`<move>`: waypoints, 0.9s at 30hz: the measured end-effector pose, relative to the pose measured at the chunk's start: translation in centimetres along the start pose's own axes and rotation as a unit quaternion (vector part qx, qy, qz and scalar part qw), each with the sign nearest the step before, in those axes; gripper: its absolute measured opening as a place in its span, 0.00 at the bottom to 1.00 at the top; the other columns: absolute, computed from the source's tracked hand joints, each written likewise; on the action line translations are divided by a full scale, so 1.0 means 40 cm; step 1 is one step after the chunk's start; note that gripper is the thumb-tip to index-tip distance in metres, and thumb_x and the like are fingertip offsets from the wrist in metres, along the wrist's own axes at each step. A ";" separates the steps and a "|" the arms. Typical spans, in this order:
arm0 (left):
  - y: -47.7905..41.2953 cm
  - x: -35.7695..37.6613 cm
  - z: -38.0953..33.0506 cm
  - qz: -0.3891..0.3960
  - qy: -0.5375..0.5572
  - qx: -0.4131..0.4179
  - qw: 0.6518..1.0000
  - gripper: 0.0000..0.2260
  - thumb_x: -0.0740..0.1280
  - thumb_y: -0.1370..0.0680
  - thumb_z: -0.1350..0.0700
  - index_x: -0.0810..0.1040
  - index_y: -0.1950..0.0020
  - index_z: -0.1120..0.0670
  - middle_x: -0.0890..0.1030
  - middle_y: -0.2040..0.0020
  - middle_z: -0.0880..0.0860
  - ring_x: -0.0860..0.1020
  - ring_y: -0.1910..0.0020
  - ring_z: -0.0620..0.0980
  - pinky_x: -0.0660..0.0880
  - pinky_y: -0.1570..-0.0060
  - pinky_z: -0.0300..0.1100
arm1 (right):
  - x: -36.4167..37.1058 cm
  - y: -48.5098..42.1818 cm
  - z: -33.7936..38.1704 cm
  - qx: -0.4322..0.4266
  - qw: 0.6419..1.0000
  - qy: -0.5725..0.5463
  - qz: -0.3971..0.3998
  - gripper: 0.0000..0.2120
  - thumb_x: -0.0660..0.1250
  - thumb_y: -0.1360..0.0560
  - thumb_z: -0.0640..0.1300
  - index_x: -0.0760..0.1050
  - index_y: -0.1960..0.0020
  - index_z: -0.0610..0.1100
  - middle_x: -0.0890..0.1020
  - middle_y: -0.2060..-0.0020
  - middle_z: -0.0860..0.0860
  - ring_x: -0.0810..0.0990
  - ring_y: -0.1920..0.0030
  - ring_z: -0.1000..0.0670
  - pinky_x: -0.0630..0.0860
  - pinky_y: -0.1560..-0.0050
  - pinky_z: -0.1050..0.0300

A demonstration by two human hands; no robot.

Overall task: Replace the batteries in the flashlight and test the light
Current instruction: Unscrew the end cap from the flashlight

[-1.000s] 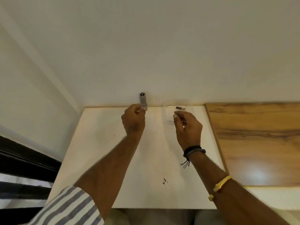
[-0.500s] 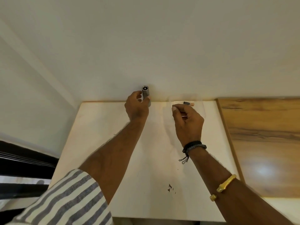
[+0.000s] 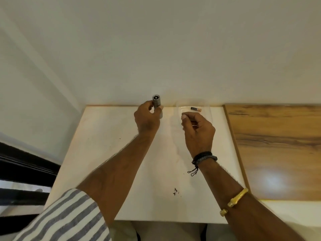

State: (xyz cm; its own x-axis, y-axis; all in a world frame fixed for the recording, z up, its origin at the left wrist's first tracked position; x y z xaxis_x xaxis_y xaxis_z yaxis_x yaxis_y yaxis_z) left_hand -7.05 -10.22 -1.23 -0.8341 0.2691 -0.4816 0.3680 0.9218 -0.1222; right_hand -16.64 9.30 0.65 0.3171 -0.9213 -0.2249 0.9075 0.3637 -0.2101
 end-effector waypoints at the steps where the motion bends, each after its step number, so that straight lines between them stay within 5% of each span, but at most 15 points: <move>1: 0.020 -0.010 -0.007 0.003 0.001 0.006 1.000 0.11 0.72 0.25 0.50 0.83 0.47 0.54 0.85 0.49 0.50 0.81 0.48 0.49 0.76 0.45 0.44 | -0.007 0.012 0.006 0.002 1.000 0.001 0.000 0.07 0.70 0.20 0.43 0.84 0.45 0.41 0.86 0.54 0.48 0.85 0.53 0.47 0.84 0.50 0.44; 16: 0.425 -0.206 -0.040 0.078 0.004 0.111 0.991 0.11 0.70 0.22 0.51 0.80 0.42 0.55 0.85 0.50 0.48 0.82 0.52 0.46 0.80 0.49 0.44 | -0.160 0.292 0.045 0.031 0.999 -0.023 0.026 0.06 0.70 0.20 0.41 0.84 0.46 0.42 0.86 0.57 0.51 0.86 0.57 0.48 0.86 0.56 0.49; 27: 0.609 -0.182 -0.016 0.179 -0.145 0.198 0.953 0.14 0.65 0.19 0.52 0.75 0.35 0.55 0.78 0.44 0.53 0.71 0.46 0.50 0.75 0.53 0.44 | -0.195 0.435 0.005 0.067 0.994 -0.022 0.086 0.04 0.70 0.20 0.45 0.84 0.49 0.49 0.86 0.61 0.55 0.85 0.62 0.52 0.80 0.68 0.62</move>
State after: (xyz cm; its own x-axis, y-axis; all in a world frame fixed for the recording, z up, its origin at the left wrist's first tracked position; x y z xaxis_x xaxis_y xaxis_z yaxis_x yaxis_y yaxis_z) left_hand 7.73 10.44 -0.13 -0.4990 0.4045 -0.7664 0.7814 0.5925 -0.1960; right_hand -3.28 22.79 -1.06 0.4804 -0.8531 -0.2038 0.8662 0.4979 -0.0426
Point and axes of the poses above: each hand's wrist, its own y-axis away from the middle knuckle, its own x-axis out of the palm, z = x × y, the point moved 8 cm from there along -y, towards the middle knuckle
